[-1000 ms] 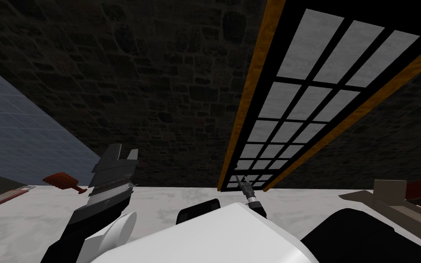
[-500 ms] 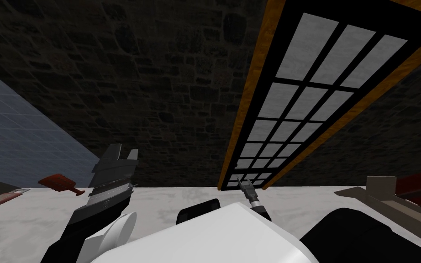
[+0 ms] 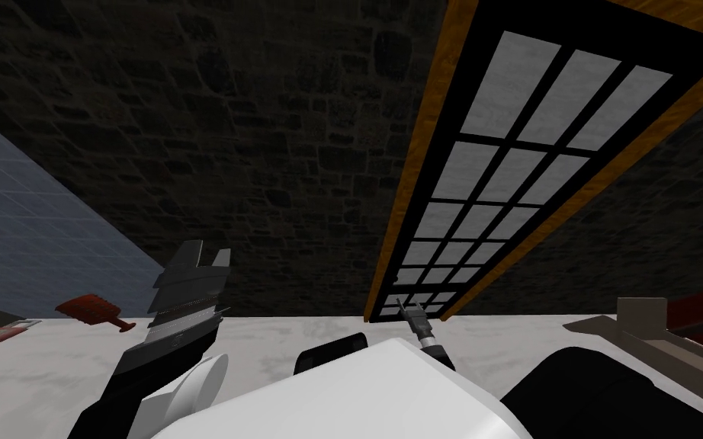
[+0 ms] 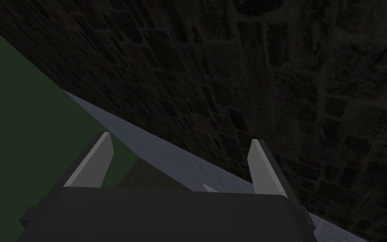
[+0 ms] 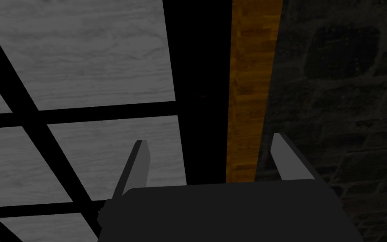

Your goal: Pull the door open

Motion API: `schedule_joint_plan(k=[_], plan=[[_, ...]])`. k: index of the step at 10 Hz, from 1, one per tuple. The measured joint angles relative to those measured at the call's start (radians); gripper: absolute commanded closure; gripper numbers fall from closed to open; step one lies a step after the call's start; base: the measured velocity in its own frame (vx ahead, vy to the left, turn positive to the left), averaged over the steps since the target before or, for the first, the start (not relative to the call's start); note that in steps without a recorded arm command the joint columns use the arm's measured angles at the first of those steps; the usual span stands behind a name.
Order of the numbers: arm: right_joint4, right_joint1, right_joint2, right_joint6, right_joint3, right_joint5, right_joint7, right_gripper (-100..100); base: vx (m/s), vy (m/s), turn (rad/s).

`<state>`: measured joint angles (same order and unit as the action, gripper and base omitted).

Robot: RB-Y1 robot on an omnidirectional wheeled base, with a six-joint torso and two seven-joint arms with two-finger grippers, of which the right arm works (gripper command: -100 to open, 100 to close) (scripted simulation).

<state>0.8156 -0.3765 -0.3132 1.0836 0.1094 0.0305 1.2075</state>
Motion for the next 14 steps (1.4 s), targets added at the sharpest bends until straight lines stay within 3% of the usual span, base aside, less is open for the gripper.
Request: schedule_joint_plan(k=[5, 6, 12, 14], plan=[[-0.014, 0.037, 0.004, -0.027, 0.014, 0.004, 0.008, -100, 0.193, -0.030, 0.030], [-0.016, 0.037, 0.004, -0.026, 0.014, 0.004, 0.008, 100, -0.022, 0.011, 0.005], [-0.015, 0.038, 0.004, -0.029, 0.013, 0.004, 0.008, 100, -0.017, -0.001, 0.009], [-0.015, 0.041, 0.003, -0.030, 0.011, 0.012, -0.030, 100, -0.038, -0.014, 0.041]])
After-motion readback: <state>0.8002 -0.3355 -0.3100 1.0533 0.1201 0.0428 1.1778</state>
